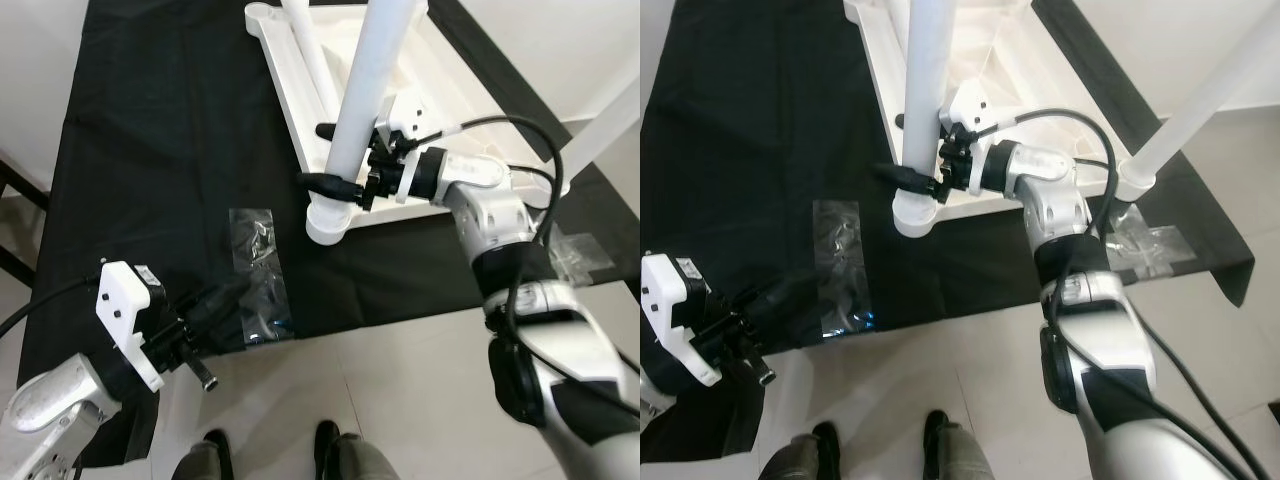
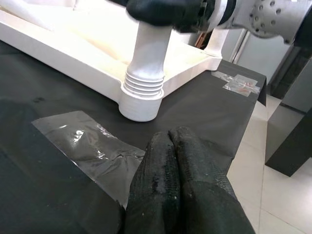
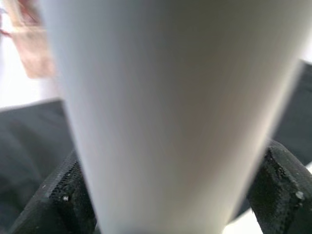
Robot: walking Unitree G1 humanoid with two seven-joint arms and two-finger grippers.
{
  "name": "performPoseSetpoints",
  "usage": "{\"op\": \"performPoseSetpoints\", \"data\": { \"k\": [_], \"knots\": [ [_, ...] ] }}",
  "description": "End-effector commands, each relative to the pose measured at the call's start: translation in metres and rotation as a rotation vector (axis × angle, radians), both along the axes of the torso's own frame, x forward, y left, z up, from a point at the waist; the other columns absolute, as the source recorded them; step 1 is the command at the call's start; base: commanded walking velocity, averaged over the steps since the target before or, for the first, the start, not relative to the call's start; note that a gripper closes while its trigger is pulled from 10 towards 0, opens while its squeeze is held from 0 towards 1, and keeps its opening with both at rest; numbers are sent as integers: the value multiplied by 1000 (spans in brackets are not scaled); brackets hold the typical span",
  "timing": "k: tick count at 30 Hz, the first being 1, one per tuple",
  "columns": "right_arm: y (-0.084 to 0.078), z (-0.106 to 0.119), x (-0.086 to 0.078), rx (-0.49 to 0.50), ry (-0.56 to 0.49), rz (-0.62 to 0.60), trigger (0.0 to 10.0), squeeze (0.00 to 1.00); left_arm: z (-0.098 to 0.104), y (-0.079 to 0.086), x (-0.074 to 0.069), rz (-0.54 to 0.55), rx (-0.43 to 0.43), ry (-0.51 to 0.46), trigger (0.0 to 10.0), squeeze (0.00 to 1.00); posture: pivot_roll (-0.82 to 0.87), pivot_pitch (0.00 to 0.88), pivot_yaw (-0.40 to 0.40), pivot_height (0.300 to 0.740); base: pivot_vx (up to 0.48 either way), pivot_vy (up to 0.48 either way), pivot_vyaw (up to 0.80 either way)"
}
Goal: Building children table
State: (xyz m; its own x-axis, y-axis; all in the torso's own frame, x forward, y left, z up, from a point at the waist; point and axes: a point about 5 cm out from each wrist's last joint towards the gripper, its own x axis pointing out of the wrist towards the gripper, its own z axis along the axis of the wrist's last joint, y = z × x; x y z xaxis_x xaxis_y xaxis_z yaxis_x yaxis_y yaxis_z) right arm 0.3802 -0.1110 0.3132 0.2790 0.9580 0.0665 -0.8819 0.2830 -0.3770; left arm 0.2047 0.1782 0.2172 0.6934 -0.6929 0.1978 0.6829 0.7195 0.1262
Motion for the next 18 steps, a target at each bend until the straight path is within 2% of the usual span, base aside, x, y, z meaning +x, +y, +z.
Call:
{"op": "performPoseSetpoints", "data": {
  "k": [1,5,9,18],
  "knots": [
    [0,-5,-1,25,46,68,0,0,-6,-1,-2,-8,17,21,10000,0,108,312,-153,740,0,0,0],
    [-4,-17,-5,26,100,162,0,0,-5,-2,-2,-11,20,20,10000,0,109,315,-153,740,0,0,0],
    [-7,-34,-8,9,139,187,0,0,-4,-1,-2,-10,26,18,10000,0,102,317,-150,740,0,0,0],
    [-22,-57,-17,26,156,110,0,0,-5,-1,-1,-16,22,21,10000,0,77,327,-143,740,0,0,0]
  ]
}}
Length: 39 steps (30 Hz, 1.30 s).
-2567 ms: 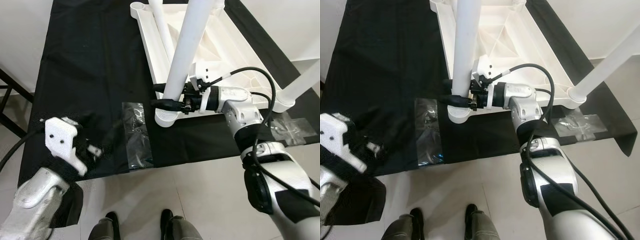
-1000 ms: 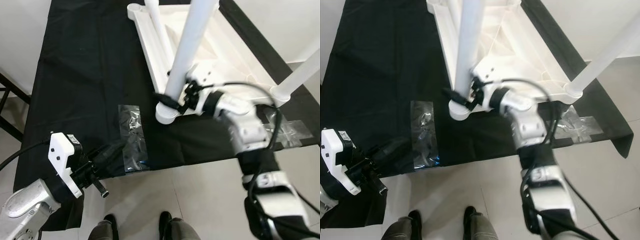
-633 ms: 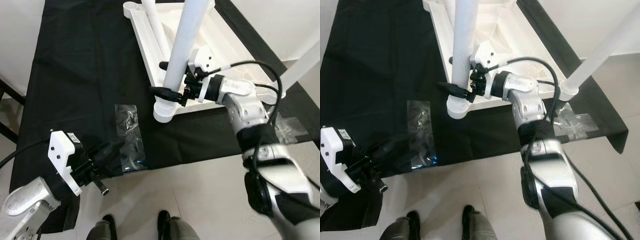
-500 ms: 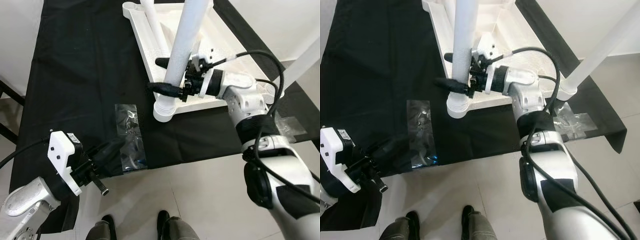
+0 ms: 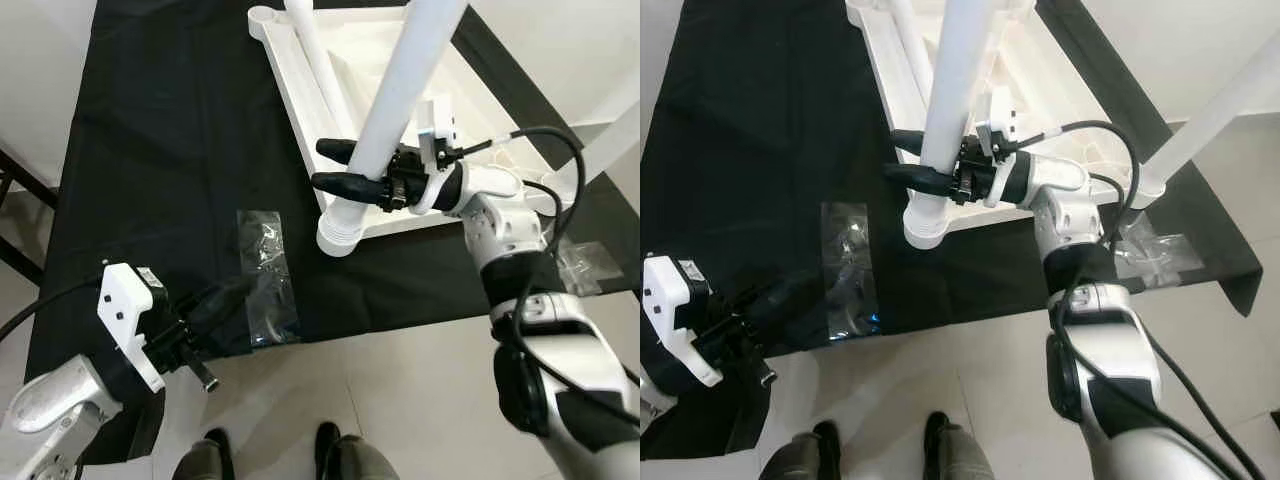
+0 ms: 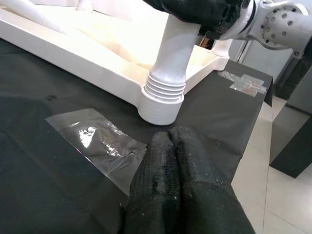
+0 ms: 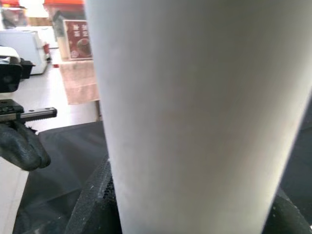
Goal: Building children table
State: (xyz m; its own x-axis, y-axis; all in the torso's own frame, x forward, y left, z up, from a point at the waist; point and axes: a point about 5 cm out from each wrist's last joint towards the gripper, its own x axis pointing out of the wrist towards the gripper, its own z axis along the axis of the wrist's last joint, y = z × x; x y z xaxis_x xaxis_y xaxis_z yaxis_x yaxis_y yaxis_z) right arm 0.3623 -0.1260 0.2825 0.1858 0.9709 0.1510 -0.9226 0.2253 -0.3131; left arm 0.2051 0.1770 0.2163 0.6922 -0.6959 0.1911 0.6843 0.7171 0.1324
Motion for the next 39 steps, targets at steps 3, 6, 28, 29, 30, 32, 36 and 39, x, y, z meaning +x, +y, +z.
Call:
{"op": "performPoseSetpoints", "data": {
  "k": [3,6,28,29,30,32,36,39],
  "knots": [
    [23,-81,-2,165,313,-606,0,0,-5,0,-1,-27,3,28,10000,0,58,336,-129,740,0,0,0],
    [33,-109,-31,87,272,-846,0,0,-5,-2,1,-40,5,33,10000,0,61,345,-111,740,0,0,0],
    [58,-43,-24,114,138,-392,10000,1000,2,-4,7,-49,-3,-10,10000,0,83,294,-120,740,0,0,0],
    [55,-37,-23,72,100,-284,10000,31,2,-3,8,-45,-5,-11,10000,0,83,292,-120,740,0,0,0],
    [53,-35,-22,27,75,-202,10000,0,1,-3,8,-43,-6,-11,10000,0,82,291,-118,740,0,0,0],
    [50,-33,-19,-12,68,-139,10000,0,1,-2,8,-41,-1,-10,10000,0,86,285,-112,740,0,0,0],
    [45,-25,-14,-73,56,-48,10000,0,2,-3,8,-46,3,-14,10000,0,112,285,-113,740,0,0,0],
    [38,-9,-7,-102,51,23,10000,0,4,-3,7,-46,3,-18,10000,0,124,285,-120,740,0,0,0]
  ]
}}
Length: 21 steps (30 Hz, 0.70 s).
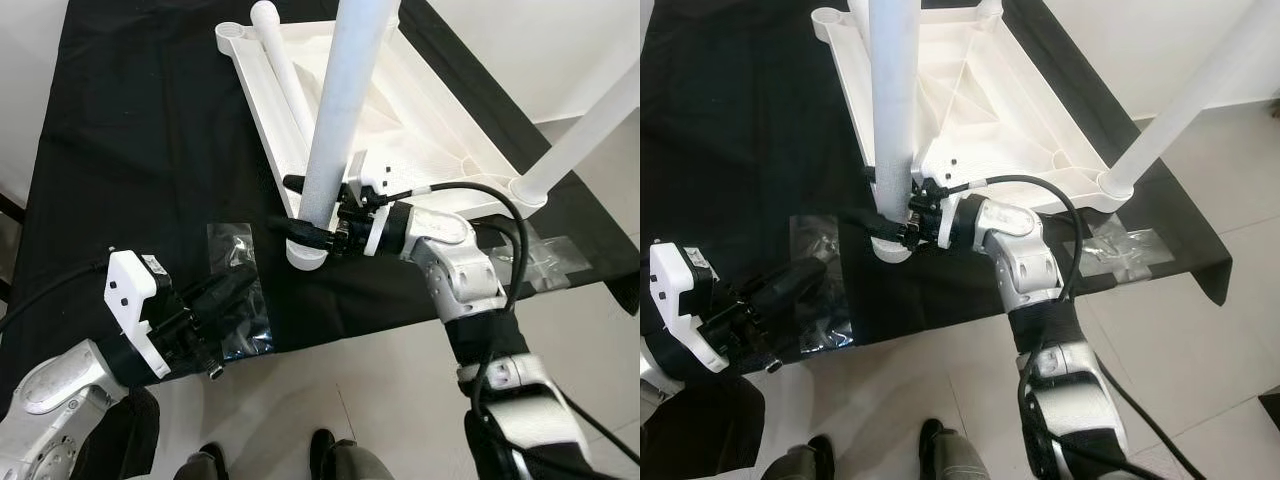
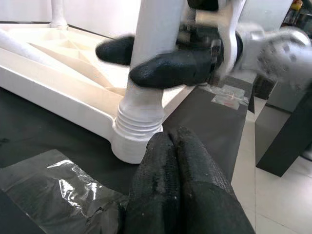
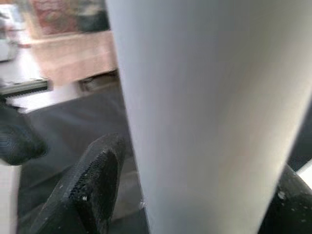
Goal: Building children table
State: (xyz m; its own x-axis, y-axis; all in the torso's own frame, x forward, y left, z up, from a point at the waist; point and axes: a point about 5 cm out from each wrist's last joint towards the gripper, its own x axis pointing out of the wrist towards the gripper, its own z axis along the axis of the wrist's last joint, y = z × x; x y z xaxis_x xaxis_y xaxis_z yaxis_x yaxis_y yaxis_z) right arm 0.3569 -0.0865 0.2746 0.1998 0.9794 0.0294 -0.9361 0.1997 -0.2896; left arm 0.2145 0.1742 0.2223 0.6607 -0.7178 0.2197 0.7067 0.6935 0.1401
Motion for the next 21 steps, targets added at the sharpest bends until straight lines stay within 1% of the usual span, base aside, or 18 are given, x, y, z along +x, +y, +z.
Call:
{"op": "performPoseSetpoints", "data": {
  "k": [1,2,7,8,9,11,17,18,19,20,21],
  "knots": [
    [-4,5,1,0,6,66,10000,0,-1,0,-3,-6,19,7,10000,0,128,291,-122,740,0,0,0],
    [-5,10,3,-18,8,106,10000,0,-2,0,-4,-6,20,7,10000,0,128,291,-122,740,0,0,0],
    [-6,13,4,-33,6,128,10000,0,-2,0,-5,-6,20,8,10000,0,128,291,-122,740,0,0,0],
    [-7,17,7,-51,8,155,2471,0,-2,-2,-5,-9,20,10,10000,0,130,293,-124,740,0,0,0],
    [-7,20,10,-67,12,180,0,0,-3,-3,-5,-10,20,12,10000,0,135,294,-127,740,0,0,0],
    [-9,20,12,-124,7,207,0,0,-3,-3,-5,-10,22,12,10000,0,141,295,-128,740,0,0,0],
    [-10,19,13,-150,8,217,0,0,-2,-2,-5,-6,24,11,10000,0,142,296,-129,740,0,0,0],
    [-12,12,15,-203,1,186,0,0,-2,-2,-5,-3,24,11,10000,0,134,295,-126,740,0,0,0],
    [-12,12,15,-203,1,186,0,0,-2,-2,-5,-3,24,11,10000,0,134,295,-126,740,0,0,0],
    [-13,3,17,-253,-5,140,0,0,-3,-3,-4,-5,22,11,10000,0,127,293,-124,740,0,0,0],
    [-15,-8,18,-280,-6,103,0,0,-3,-4,-4,-8,20,12,10000,0,123,293,-123,740,0,0,0]
  ]
}}
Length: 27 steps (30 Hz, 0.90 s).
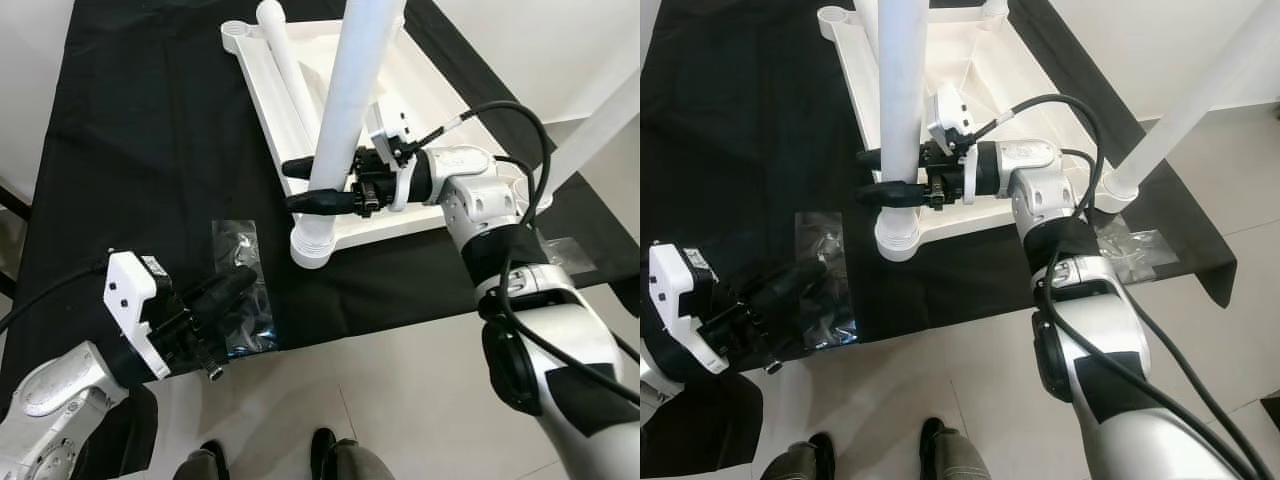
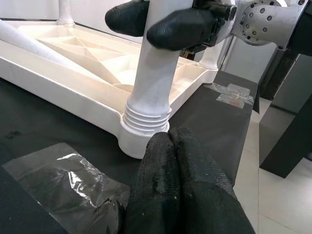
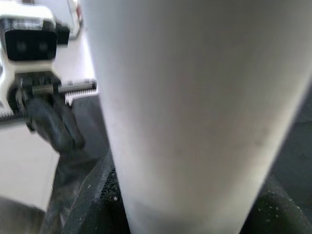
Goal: Building children table
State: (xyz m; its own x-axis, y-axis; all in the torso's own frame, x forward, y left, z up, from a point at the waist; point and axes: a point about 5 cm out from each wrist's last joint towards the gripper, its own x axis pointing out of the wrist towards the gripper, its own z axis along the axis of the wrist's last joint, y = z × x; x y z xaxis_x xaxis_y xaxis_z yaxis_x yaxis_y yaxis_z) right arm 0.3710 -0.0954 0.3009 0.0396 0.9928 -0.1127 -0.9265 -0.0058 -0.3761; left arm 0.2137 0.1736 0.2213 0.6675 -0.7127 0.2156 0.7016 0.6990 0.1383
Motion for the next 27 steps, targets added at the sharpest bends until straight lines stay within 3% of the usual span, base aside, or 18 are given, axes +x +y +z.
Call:
{"op": "performPoseSetpoints", "data": {
  "k": [1,6,7,8,9,10,11,12,14,18,22,23,26,27],
  "knots": [
    [-6,-34,3,-129,54,-71,0,0,-2,-4,-3,-16,18,8,10000,0,123,293,-123,740,0,0,0],
    [-11,-66,4,-121,70,-227,0,0,-3,-5,-3,-20,12,9,10000,0,104,298,-129,740,0,0,0],
    [-9,-82,6,-126,78,-375,0,0,-3,-4,-4,-19,11,9,10000,0,98,304,-133,740,0,0,0],
    [-9,-82,6,-126,78,-375,0,0,-3,-4,-4,-19,11,9,10000,0,98,304,-133,740,0,0,0],
    [-9,-92,8,-134,76,-477,0,0,-3,-4,-4,-18,10,9,10000,0,98,304,-133,740,0,0,0],
    [8,-120,-5,-42,141,-687,0,0,-3,-2,-5,-16,9,13,10000,0,82,318,-118,740,0,0,0],
    [8,-120,-5,-42,141,-687,0,0,-3,-2,-5,-16,9,13,10000,0,82,318,-118,740,0,0,0],
    [14,-136,-19,24,196,-861,0,0,-3,-1,-5,-15,8,17,10000,0,79,320,-111,740,0,0,0],
    [24,-153,-46,96,269,-1039,0,0,-4,1,-4,-17,14,26,10000,0,65,315,-97,740,0,0,0],
    [35,-146,-43,131,253,-1042,0,0,-4,-1,0,-26,6,19,10000,0,57,298,-96,740,0,0,0],
    [44,-131,-27,145,217,-1006,0,0,-3,-5,2,-35,0,10,10000,0,77,288,-110,740,0,0,0],
    [44,-126,-22,137,200,-1004,10000,0,-4,-6,1,-36,-1,10,10000,0,84,286,-117,740,0,0,0],
    [45,-117,-20,138,176,-996,10000,0,-4,-6,-1,-33,0,11,10000,0,87,285,-119,740,0,0,0],
    [48,-109,-21,167,178,-951,10000,1000,-5,-5,-1,-30,6,11,10000,0,85,281,-114,740,0,0,0]
  ]
}}
